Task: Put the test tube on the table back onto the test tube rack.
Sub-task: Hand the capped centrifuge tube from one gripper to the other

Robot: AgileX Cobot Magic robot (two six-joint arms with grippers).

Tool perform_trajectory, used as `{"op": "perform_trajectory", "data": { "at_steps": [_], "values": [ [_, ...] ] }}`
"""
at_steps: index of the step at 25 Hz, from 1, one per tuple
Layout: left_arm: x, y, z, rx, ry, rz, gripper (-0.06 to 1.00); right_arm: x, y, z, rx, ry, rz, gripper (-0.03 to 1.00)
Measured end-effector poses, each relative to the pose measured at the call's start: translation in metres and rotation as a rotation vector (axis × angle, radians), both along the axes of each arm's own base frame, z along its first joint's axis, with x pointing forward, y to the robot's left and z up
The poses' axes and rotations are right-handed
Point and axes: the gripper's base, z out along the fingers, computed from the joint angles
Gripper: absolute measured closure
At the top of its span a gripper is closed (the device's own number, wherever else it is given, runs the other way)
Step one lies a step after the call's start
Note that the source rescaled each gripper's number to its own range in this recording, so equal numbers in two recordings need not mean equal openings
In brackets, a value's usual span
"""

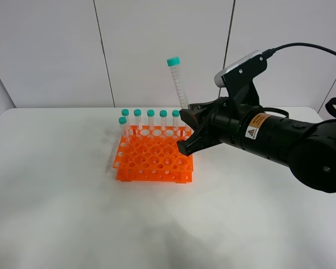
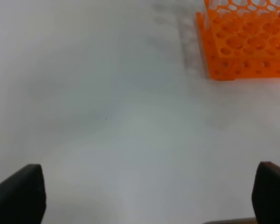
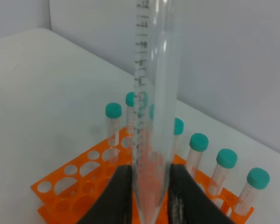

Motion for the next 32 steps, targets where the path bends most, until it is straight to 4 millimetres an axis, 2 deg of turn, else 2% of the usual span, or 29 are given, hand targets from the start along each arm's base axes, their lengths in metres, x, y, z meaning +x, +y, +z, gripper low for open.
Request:
{"op": "perform_trajectory", "data": {
  "at_steps": [12,18,20,27,32],
  "values": [
    [-0.003,0.000,0.005,-0.004,-0.015,-0.038,-0.06,0.000,0.000,0.000,0.007,0.004,-0.001,0.96],
    [-0.018,0.001,0.032,0.009,-0.112,-0.057,-0.06,0.000,0.000,-0.001,0.004,0.008,-0.002,0.96],
    [-0.017,0.002,0.043,0.015,-0.121,-0.081,-0.06,0.002,0.001,-0.005,-0.002,0.018,-0.002,0.96],
    [0.012,0.001,0.082,0.028,-0.069,-0.204,-0.06,0.004,0.003,-0.012,-0.015,0.037,-0.002,0.96],
    [0.037,-0.006,0.099,0.040,-0.046,-0.339,-0.06,0.004,0.003,-0.012,-0.015,0.037,-0.002,0.96]
  ]
}}
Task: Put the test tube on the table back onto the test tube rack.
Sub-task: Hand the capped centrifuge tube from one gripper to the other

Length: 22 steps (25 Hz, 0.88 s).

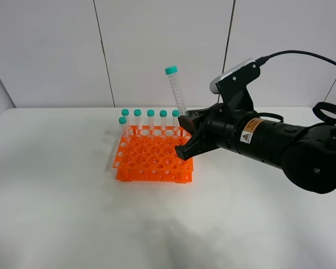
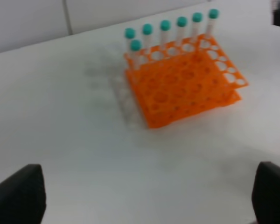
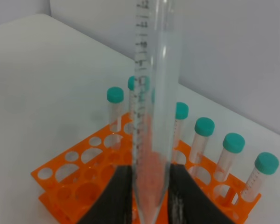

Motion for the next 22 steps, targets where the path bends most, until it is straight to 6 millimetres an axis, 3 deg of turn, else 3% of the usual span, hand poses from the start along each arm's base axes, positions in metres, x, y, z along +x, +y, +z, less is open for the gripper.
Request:
{"op": "perform_trajectory", "data": {
  "at_steps": [9,13,22],
  "values": [
    [0.046,-0.031,0.003,0.039,0.047,-0.223,-0.06,0.000,0.000,0.000,0.000,0.000,0.000,0.96],
    [0.080,-0.053,0.004,0.042,0.002,-0.248,-0.06,0.000,0.000,0.000,0.000,0.000,0.000,0.96],
    [0.158,-0.098,-0.016,0.067,-0.019,-0.248,-0.06,0.000,0.000,0.000,0.000,0.000,0.000,0.96]
  ]
}}
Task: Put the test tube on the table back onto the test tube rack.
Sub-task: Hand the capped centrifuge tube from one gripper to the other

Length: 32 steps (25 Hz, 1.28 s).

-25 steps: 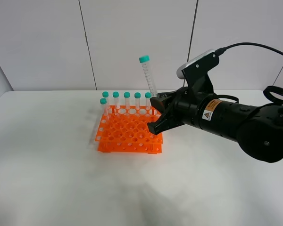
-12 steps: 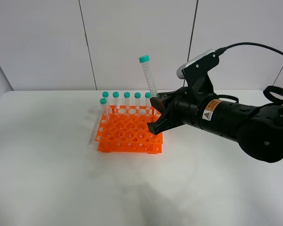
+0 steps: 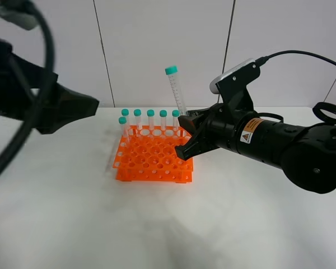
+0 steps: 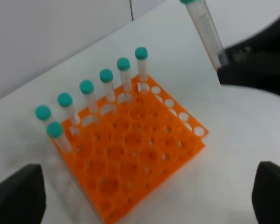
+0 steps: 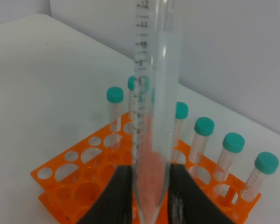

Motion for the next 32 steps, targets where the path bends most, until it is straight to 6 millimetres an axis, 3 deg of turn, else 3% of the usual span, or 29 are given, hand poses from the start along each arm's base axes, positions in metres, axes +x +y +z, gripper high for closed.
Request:
{"op": "perform_trajectory", "data": {
  "at_steps": [7,14,18,26,32],
  "values": [
    [0.046,-0.028,-0.002,-0.057,-0.022,0.017,-0.06,0.000,0.000,0.000,0.000,0.000,0.000,0.96],
    [0.075,-0.045,0.006,-0.092,-0.026,0.023,-0.06,0.000,0.000,0.000,-0.003,-0.002,0.003,0.96],
    [0.082,-0.057,0.001,-0.139,0.019,0.015,-0.06,0.000,0.000,0.000,-0.010,-0.007,0.011,0.96],
    [0.076,-0.098,-0.009,-0.132,-0.017,-0.102,-0.06,0.000,0.001,0.000,-0.014,-0.010,0.015,0.96],
    [0.090,-0.115,-0.021,-0.134,0.007,-0.104,-0.06,0.000,0.001,0.000,-0.015,-0.010,0.015,0.96]
  ]
}}
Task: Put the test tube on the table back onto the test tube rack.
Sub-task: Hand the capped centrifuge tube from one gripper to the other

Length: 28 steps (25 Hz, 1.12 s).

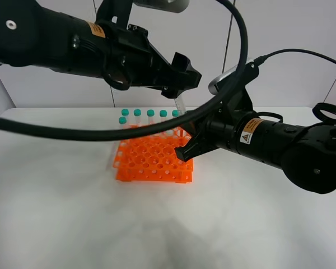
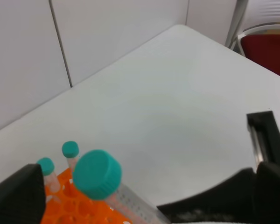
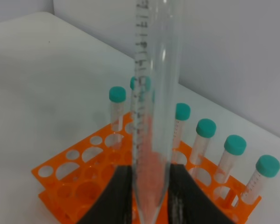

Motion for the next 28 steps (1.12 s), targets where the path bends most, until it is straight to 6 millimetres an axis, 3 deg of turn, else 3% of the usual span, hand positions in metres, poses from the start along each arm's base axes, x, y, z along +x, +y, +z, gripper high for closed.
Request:
{"op": "perform_trajectory", "data": {
  "at_steps": [9,14,18,24,28],
  "values": [
    [0.016,-0.014,-0.007,-0.040,0.053,0.018,-0.05,0.000,0.000,0.000,-0.009,-0.006,0.010,0.96],
    [0.015,-0.016,-0.007,-0.092,0.110,0.030,0.25,0.000,0.001,0.000,-0.011,-0.009,0.012,0.96],
    [0.013,-0.017,-0.007,-0.127,0.156,0.036,0.40,0.000,0.001,0.001,-0.006,-0.016,0.013,0.96],
    [0.013,-0.016,-0.008,-0.118,0.160,0.032,0.91,0.000,0.001,0.003,0.003,-0.034,0.016,0.96],
    [0.014,-0.015,-0.007,-0.116,0.154,0.034,0.93,0.000,0.001,0.002,0.002,-0.033,0.016,0.96]
  ]
}}
